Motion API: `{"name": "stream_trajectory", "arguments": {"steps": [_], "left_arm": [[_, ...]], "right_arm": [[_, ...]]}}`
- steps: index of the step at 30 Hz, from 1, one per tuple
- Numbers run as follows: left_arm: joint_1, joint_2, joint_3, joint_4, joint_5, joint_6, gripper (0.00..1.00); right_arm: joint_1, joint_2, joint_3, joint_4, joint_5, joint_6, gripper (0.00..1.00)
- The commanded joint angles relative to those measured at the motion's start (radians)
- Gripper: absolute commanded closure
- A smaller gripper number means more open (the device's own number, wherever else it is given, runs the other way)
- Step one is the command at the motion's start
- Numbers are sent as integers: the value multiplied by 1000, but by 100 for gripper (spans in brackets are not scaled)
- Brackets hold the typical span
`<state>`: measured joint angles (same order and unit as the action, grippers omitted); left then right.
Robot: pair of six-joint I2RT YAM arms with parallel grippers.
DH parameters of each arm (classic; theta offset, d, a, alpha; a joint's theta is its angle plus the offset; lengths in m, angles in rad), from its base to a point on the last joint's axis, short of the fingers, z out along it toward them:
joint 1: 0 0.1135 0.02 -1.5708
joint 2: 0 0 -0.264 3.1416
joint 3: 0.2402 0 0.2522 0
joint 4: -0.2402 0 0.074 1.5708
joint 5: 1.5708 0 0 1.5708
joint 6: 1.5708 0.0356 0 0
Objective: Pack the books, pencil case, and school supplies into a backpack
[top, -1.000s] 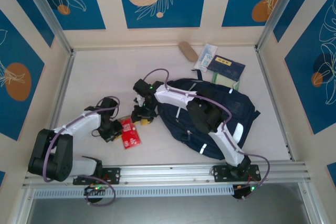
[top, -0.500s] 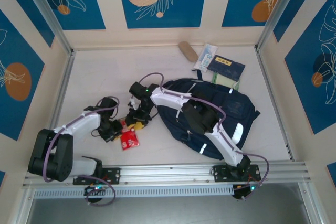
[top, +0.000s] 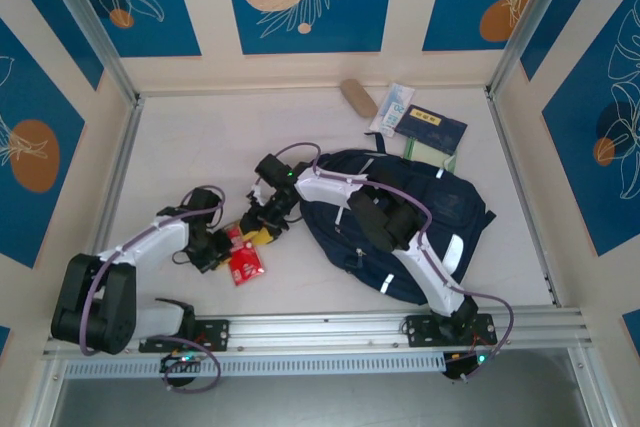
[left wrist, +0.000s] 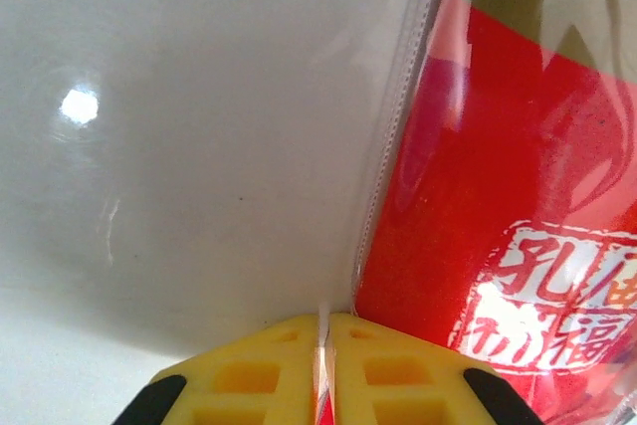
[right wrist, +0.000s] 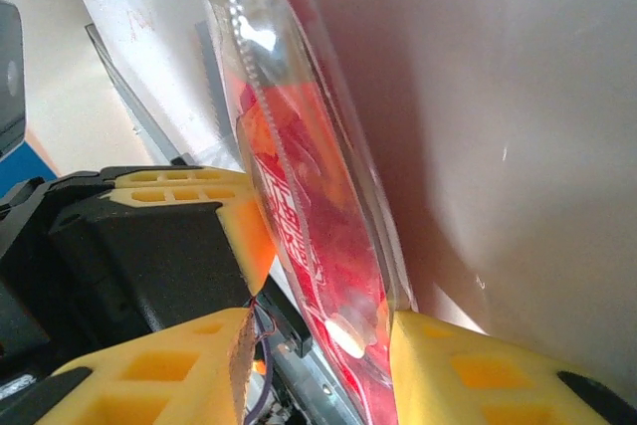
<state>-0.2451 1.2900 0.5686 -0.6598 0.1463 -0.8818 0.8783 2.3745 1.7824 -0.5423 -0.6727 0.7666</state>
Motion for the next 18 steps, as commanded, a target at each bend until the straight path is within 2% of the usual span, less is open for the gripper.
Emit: {"name": "stream_trajectory", "arguments": {"steps": [1,6,9,12,18], "left_arm": [[-7,28,-66,143,96,-6,89],[-6,-3,-78,141,104,-11,89],[-8,-19,-76,139,112,-16,89],[-6,-45,-64,121,115,-23,89],[-7,-139,-41,49,99,-46,90]], "right_arm": [[62,9,42,-51,-18,-25,62],[87,62,184,-359,254,-176,70],[118,80,244,-471,406,-233,65],[153,86,264,-525,511,-262,60],[197,115,277,-586,622,-277,61]]}}
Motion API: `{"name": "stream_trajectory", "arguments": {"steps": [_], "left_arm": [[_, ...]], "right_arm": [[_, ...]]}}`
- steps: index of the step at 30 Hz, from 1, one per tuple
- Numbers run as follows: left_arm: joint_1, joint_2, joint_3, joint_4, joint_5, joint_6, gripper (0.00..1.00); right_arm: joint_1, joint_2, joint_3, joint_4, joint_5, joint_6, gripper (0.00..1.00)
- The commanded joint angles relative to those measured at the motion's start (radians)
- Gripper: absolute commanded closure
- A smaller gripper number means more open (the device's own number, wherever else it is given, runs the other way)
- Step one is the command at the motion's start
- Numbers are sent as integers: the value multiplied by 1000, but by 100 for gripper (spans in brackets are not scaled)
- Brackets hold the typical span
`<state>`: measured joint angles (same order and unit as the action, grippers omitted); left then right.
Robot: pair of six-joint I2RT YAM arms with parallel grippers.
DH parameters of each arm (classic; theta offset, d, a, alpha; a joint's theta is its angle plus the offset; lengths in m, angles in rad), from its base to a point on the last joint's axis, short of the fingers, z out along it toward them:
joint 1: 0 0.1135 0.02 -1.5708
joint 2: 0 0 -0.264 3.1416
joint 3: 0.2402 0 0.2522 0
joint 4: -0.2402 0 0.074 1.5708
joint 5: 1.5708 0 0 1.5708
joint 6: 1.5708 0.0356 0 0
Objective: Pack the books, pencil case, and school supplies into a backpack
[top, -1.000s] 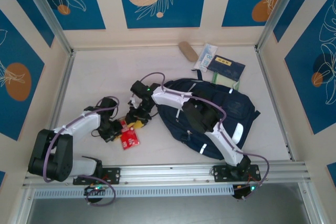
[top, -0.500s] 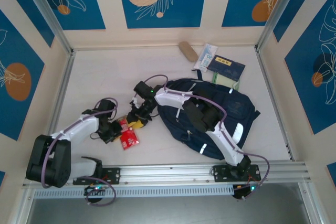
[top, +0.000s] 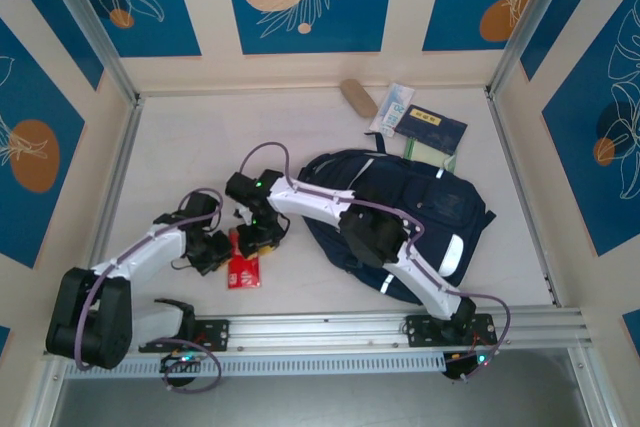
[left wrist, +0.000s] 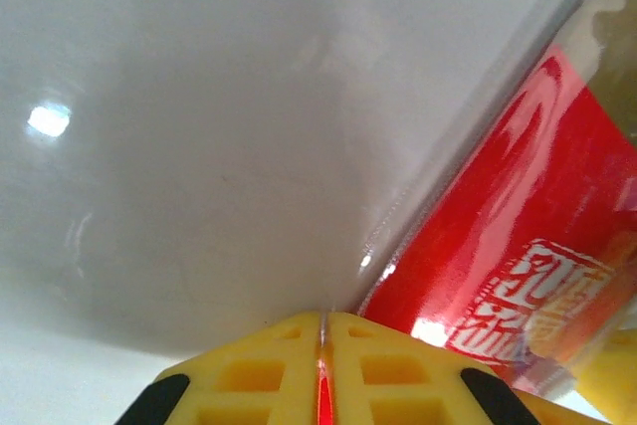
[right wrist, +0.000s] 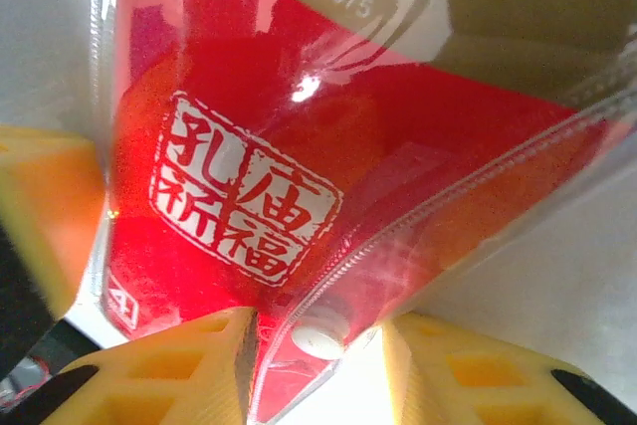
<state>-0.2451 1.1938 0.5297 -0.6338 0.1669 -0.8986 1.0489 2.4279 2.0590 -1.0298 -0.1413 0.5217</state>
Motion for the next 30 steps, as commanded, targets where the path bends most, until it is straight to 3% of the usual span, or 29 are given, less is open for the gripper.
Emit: {"name": "stream_trajectory", "arguments": {"steps": [1,8,14,17,21,30], "left_arm": [[-6,-58,1,14,78,-33,90],[-7,-132,28,-62,28,19,87],[-8,-48,12,9,86,26,86],[-10,-18,14,44,103,40,86],[-10,18,26,72,118,43,86],[-14,71,-65,175,159,-32,89]], "right_arm": [[27,61,-4,-101,96,-26,62],[-48,-97,-191,-15,62,-19,65],[-126,-271,-424,274,-263,13,56],[-157,-318,-484,341,-322,34,50],[-170,-324,-518,333,-297,22,47],[-123,-217,-510,333,-401,12,47]]}}
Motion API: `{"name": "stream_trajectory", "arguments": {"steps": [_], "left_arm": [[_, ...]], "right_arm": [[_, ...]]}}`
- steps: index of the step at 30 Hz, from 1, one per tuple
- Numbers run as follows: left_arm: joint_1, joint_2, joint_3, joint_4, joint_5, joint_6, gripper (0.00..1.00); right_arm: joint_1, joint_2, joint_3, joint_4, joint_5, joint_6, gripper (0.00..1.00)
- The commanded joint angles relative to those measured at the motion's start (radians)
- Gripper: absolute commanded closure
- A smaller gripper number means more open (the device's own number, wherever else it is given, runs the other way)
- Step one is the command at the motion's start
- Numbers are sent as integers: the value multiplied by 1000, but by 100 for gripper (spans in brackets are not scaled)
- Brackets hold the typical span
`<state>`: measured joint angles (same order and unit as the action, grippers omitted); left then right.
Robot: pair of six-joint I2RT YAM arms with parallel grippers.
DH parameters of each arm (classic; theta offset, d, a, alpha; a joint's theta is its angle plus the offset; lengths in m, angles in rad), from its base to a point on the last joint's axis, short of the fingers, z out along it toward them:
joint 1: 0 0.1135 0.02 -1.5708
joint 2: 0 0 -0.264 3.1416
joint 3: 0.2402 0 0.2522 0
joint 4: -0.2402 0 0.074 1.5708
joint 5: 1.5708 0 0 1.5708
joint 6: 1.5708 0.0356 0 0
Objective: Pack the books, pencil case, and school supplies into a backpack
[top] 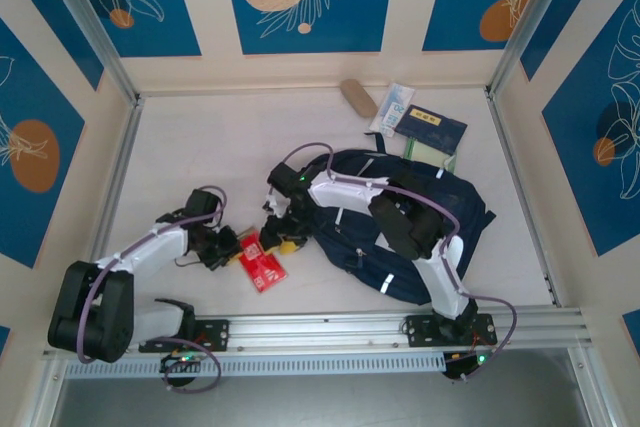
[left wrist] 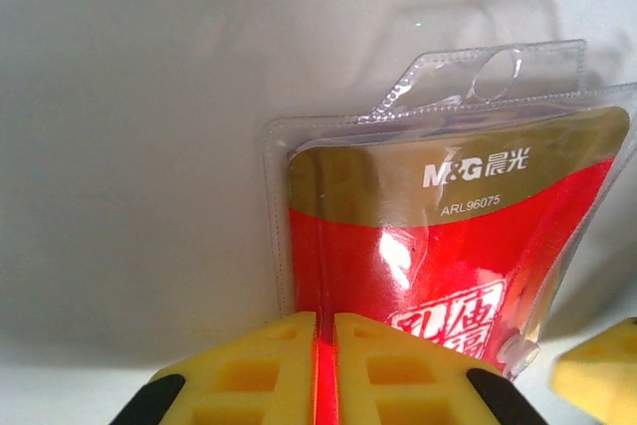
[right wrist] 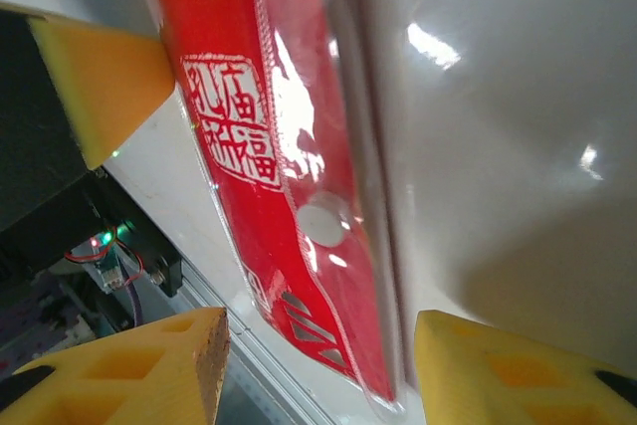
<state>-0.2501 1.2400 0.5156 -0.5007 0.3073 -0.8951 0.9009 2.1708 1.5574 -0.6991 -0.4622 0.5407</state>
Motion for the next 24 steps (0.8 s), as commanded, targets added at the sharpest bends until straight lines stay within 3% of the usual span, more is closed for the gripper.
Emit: {"name": "stream_trajectory", "arguments": {"steps": [1,13,16,20,24], "left_arm": [[-9,31,-62,54,21,-44,89],[-20,82,-97,103,27,-56,92],[-19,74,-94,78,12,-43,92],[-19,56,-95,68,5,-41,92],[-18,66,-88,65,2,-37,92]], "right_arm": [[29,47,-4,11,-85,-5,47],[-8,67,42,247,-299,160,48],[-22,36,50,172,-193,114,48],[-8,45,154,-82,44,-25,49],[-5,27,131,-98,127,-26,50]]}}
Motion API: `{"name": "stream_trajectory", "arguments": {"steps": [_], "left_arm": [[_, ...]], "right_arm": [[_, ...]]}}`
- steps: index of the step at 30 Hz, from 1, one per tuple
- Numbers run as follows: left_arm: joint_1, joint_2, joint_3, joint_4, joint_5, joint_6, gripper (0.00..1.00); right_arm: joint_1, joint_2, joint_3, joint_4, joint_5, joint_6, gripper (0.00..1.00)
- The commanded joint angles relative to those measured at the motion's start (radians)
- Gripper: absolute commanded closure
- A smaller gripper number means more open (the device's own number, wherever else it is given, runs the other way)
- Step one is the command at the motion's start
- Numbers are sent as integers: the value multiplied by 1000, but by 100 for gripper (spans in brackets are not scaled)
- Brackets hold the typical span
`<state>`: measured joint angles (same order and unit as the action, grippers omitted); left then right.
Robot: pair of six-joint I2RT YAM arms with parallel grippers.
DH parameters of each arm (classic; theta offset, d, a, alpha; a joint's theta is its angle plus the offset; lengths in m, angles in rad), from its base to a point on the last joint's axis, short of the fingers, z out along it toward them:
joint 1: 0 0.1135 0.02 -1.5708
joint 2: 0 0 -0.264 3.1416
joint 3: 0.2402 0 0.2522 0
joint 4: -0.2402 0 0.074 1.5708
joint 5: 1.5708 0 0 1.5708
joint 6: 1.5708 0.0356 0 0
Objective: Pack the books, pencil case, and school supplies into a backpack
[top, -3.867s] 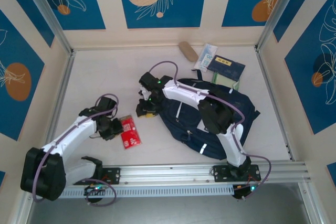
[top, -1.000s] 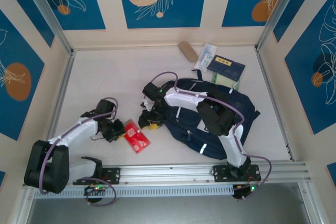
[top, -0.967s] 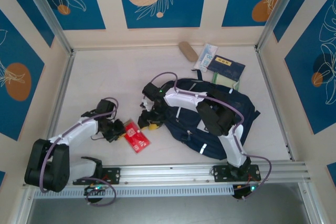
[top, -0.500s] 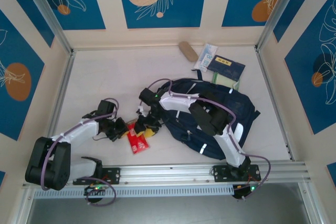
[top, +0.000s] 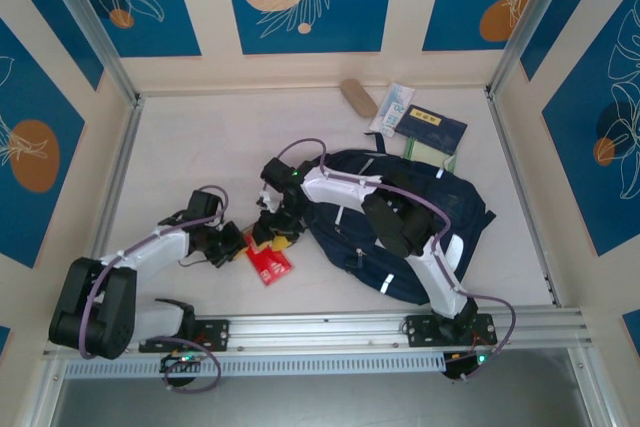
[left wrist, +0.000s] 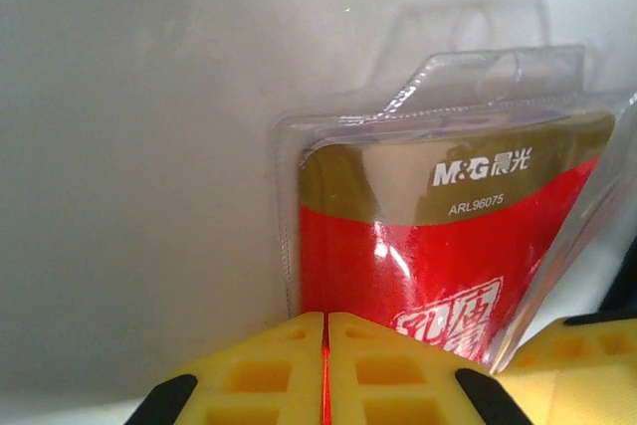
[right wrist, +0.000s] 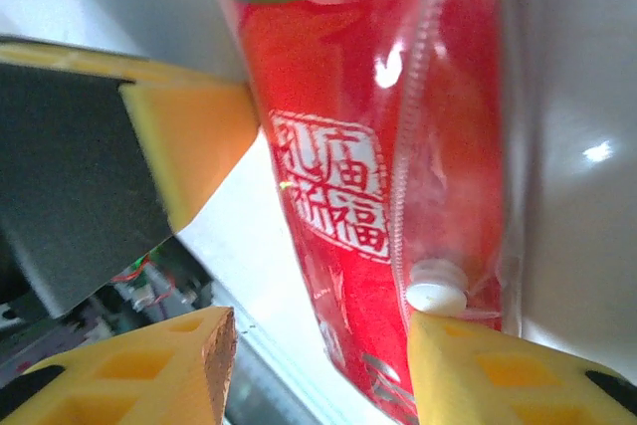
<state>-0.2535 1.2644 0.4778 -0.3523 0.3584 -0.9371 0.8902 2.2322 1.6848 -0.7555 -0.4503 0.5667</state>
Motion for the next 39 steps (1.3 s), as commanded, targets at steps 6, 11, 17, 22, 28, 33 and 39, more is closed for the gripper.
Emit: {"name": "stream_trajectory", "arguments": {"steps": [6,11,17,22,28,33,39], "left_arm": [[-16,62,-43,-84,-50,15,92],[-16,84,-31,-86,-45,23,92],[-16,86,-27,-92,-49,26,92],[-16,87,-28,-94,-50,28,92],[-15,90,-26,-87,-47,25,93],[-16,96,-28,-81,-46,25,93],[-15,113,-36,-57,-35,11,93]], "right_arm": [[-4,-81,-47,49,113,-37,51],[-21,-128,-89,162,-46,-49,51],[-54,-145,-105,158,-42,-68,54],[-49,-71,2,-8,146,-103,53],[-14,14,83,-80,206,-141,52],[5,50,83,-56,192,-137,51],[35,59,55,58,-30,-128,50]]}}
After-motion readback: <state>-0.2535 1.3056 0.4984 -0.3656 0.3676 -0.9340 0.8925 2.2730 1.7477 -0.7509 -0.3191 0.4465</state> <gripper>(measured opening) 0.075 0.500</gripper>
